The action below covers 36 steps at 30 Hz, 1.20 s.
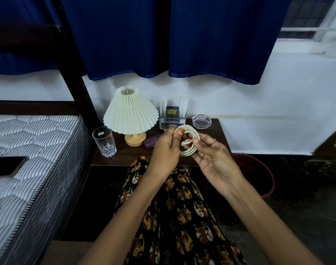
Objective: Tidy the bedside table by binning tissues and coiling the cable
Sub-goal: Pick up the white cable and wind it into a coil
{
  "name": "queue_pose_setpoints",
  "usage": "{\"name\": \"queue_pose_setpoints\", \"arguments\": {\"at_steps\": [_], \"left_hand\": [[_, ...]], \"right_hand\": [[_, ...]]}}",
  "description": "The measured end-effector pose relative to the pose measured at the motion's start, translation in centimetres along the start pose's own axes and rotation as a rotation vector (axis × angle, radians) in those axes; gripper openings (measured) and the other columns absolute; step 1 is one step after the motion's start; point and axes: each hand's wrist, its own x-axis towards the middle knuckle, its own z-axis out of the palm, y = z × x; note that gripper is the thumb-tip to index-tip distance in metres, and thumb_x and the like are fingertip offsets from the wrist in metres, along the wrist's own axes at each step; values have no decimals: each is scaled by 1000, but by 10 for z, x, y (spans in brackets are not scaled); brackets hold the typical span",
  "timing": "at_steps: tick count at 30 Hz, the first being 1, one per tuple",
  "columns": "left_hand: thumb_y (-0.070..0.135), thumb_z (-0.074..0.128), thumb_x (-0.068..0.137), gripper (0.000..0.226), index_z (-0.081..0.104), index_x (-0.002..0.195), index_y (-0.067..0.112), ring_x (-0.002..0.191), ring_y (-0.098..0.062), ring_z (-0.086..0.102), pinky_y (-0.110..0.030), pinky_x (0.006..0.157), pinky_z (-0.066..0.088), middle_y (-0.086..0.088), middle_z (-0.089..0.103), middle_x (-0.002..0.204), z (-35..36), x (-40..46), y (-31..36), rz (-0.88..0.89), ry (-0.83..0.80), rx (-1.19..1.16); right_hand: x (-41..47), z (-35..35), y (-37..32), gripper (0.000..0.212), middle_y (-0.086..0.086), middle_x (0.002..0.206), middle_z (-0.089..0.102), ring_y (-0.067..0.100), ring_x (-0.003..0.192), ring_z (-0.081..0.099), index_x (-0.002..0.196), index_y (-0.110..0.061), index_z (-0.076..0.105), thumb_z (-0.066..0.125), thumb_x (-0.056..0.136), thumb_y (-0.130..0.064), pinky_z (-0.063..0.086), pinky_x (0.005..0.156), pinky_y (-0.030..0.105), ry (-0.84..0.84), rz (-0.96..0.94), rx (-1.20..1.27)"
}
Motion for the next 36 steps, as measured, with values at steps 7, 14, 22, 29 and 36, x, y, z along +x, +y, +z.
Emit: {"name": "queue_pose_setpoints", "arguments": {"at_steps": [7,14,22,29,36], "left_hand": [[21,40,101,24,61,100,9,85,-6,60,-26,82,46,3,65,89,2,1,1,-51,-29,-59],[20,41,101,23,63,101,13,89,-3,63,-21,85,48,4,67,91,1,1,-2,-88,-85,-182],[17,41,101,29,65,86,16,66,1,58,-22,75,47,10,66,69,2,-1,-4,-135,-145,-374],[18,41,101,26,65,100,9,72,9,61,-8,70,46,9,67,81,1,0,-6,-104,-112,-216],[27,42,101,31,66,104,9,90,-15,65,-35,86,50,-6,71,96,6,3,-25,-174,-60,21]], "right_hand": [[4,0,6,18,4,84,74,11,83,70,94,-4,62,56,76,-2,54,84,22,12,38,168],[4,-2,11,20,7,86,73,12,84,70,96,-2,64,53,79,-2,55,82,21,5,46,264],[-1,-3,18,13,5,70,70,12,66,68,81,-3,67,54,76,-1,58,71,22,15,26,380],[2,-22,20,33,6,97,69,16,94,63,113,-5,59,57,82,6,47,90,29,-59,-5,10],[2,-29,20,41,8,113,67,23,107,62,123,-10,55,55,86,8,51,95,41,-6,-47,-434]]}}
